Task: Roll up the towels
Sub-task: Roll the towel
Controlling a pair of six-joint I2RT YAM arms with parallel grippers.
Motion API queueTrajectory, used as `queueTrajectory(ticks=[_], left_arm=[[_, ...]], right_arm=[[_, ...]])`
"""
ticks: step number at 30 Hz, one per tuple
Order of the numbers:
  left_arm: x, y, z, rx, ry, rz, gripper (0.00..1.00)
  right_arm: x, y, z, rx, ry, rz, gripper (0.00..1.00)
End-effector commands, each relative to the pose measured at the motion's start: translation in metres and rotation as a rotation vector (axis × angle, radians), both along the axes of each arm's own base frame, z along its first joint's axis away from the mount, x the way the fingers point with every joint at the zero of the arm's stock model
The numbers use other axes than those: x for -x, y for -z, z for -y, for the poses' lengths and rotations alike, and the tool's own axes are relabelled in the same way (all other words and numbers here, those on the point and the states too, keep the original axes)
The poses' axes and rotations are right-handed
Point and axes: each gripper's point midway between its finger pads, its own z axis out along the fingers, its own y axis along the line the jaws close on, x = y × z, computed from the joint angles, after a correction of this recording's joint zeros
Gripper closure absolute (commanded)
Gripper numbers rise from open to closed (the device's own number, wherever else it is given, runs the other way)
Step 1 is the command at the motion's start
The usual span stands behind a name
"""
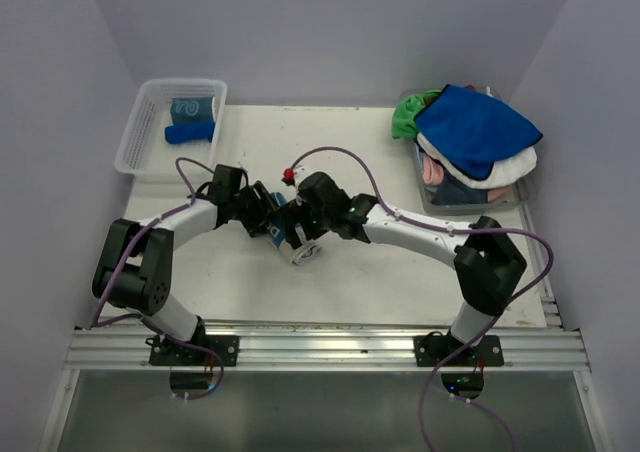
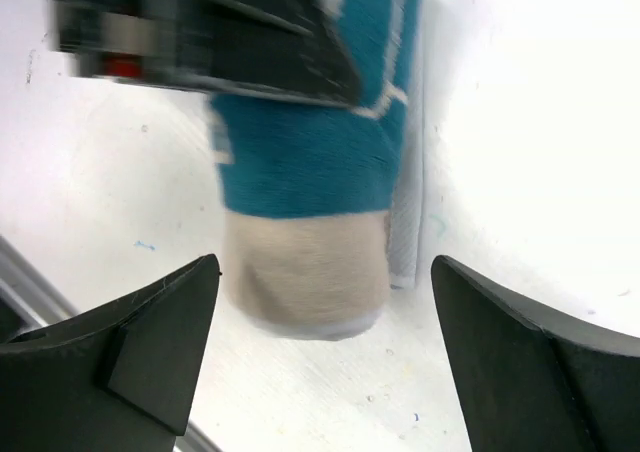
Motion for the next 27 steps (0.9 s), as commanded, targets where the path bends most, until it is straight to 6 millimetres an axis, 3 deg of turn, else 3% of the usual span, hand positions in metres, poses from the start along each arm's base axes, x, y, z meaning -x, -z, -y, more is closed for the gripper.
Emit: queueTrajectory(ticks=[1,5,9,18,22,23,27], left_arm=[[0.006,0.009,-0.006,-0.018,-0.021,-0.042,0.4],[0.006,0.008,-0.007,-0.021,-0.03,-0.042,0.4],[0.006,0.008,-0.007,-0.024,-0.033,-0.045,0.4],[0.005,0.007,-0.007,-0.026,-0.039,-0.048,0.4],[0.006,0.006,-0.008,-0.028,-0.036,-0.048,0.39],[0.006,0.005,-0.008,-0.027,-0.032,-0.043,0.36],[0.007,0.005,-0.007,-0.027,-0.022,-0.039,0.15]], right_arm=[[-0.002,-0.045,0.0,0.202,-0.024,0.309,0.09],[0.012,-0.047,-0.025,0.277,-0.098,0.412,0.09],[0.014,-0.031,-0.039,0.328,-0.125,0.425,0.09],[0.008,0.023,-0.041,0.442,-0.093,0.394,0.12],[0.01,0.029,-0.042,0.411,-0.085,0.373,0.3],[0.008,0.029,-0.042,0.389,-0.074,0.357,0.4],[0.005,0.028,-0.038,0.299,-0.052,0.278,0.59]])
